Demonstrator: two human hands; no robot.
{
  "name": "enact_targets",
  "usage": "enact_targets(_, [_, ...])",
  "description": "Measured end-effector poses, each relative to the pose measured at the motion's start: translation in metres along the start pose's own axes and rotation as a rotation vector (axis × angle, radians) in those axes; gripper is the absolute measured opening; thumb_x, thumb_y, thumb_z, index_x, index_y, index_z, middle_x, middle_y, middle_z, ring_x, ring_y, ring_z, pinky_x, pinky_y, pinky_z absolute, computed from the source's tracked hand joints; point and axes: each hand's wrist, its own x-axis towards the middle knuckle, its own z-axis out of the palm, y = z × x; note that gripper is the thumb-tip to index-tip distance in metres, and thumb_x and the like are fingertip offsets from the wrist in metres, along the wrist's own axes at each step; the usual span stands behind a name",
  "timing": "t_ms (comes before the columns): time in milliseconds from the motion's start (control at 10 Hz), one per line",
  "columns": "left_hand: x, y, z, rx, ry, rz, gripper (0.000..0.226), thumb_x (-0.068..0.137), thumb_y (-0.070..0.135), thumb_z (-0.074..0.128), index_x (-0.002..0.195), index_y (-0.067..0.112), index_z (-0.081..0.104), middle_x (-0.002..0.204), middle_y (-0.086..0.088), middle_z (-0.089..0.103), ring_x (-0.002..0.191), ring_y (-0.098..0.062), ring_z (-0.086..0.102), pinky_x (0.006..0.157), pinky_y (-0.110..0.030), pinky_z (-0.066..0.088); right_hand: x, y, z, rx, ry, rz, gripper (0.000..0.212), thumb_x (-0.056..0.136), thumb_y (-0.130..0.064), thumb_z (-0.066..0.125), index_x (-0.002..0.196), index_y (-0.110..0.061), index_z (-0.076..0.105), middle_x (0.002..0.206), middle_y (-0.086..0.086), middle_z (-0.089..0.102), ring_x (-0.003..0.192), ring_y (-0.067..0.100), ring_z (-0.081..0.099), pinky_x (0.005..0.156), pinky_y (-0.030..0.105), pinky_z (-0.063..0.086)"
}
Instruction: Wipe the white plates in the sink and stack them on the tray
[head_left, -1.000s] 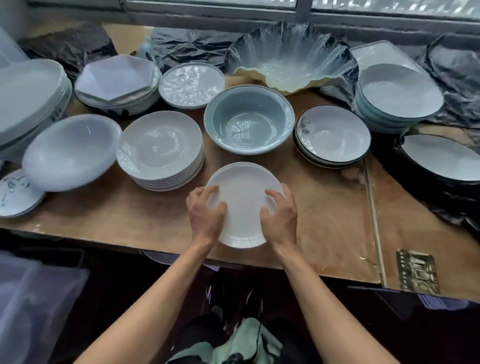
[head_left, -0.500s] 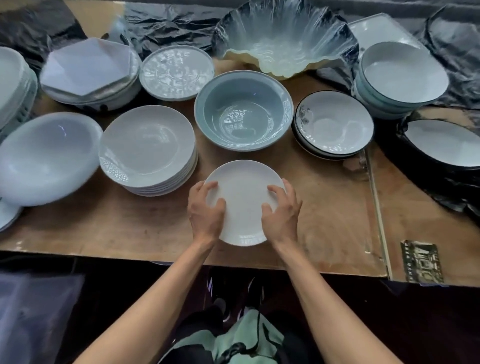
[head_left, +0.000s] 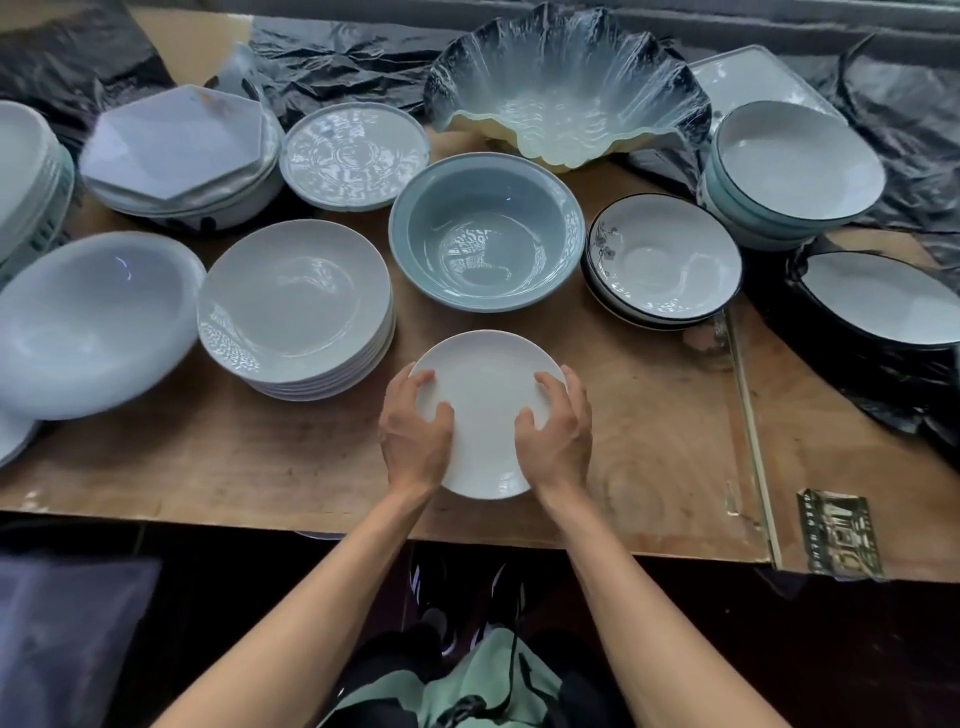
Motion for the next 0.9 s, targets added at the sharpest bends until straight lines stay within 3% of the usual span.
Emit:
enact_targets(400, [0.012, 0.002, 0.003, 0.118, -0.033, 0.078, 0.038, 0.087, 0.015, 0.064, 0.124, 0.022, 0.062, 0.134, 0.007, 0.056, 0.122, -0.011, 0.053, 0.098, -0.022, 0.033, 0.008, 0.003, 0.001, -0.083, -0.032, -0.037, 0.043, 0.090, -0.016, 0.062, 0.134, -0.015, 0.061, 0.153, 0.010, 0.040, 0.135, 0.031, 0.040, 0.114, 0.039, 0.035])
enact_targets(600, [0.017, 0.003, -0.008, 0.276, -0.158, 0.146, 0.040, 0.093, 0.021, 0.059, 0.133, 0.023, 0.058, 0.145, 0.002, 0.050, 0.131, -0.022, 0.048, 0.104, -0.041, 0.044, 0.022, 0.013, -0.019, -0.180, -0.244, -0.140, 0.046, 0.096, -0.027, 0.057, 0.141, -0.019, 0.051, 0.154, 0.008, 0.034, 0.135, 0.031, 0.037, 0.113, 0.042, 0.037])
enact_targets(700, [0.016, 0.009, -0.014, 0.406, -0.188, 0.180, 0.043, 0.096, 0.023, 0.059, 0.139, 0.022, 0.056, 0.158, -0.002, 0.038, 0.144, -0.025, 0.036, 0.113, -0.048, 0.038, 0.029, 0.011, -0.031, -0.309, -0.329, -0.192, 0.049, 0.096, -0.029, 0.054, 0.144, -0.022, 0.046, 0.158, 0.006, 0.029, 0.135, 0.032, 0.037, 0.111, 0.042, 0.037])
enact_targets(800, [0.015, 0.015, -0.021, 0.532, -0.258, 0.239, 0.048, 0.100, 0.028, 0.055, 0.147, 0.022, 0.049, 0.162, -0.004, 0.034, 0.148, -0.024, 0.031, 0.116, -0.048, 0.031, 0.034, 0.010, -0.038, -0.383, -0.391, -0.235, 0.051, 0.096, -0.027, 0.053, 0.147, -0.021, 0.045, 0.161, 0.007, 0.024, 0.137, 0.033, 0.036, 0.113, 0.041, 0.035])
enact_targets(900, [0.017, 0.027, -0.032, 0.690, -0.271, 0.348, 0.050, 0.100, 0.032, 0.054, 0.148, 0.020, 0.046, 0.159, -0.006, 0.037, 0.147, -0.026, 0.031, 0.115, -0.047, 0.034, 0.037, 0.004, -0.048, -0.428, -0.429, -0.254, 0.052, 0.098, -0.029, 0.052, 0.149, -0.023, 0.042, 0.162, 0.004, 0.024, 0.139, 0.031, 0.034, 0.115, 0.043, 0.033])
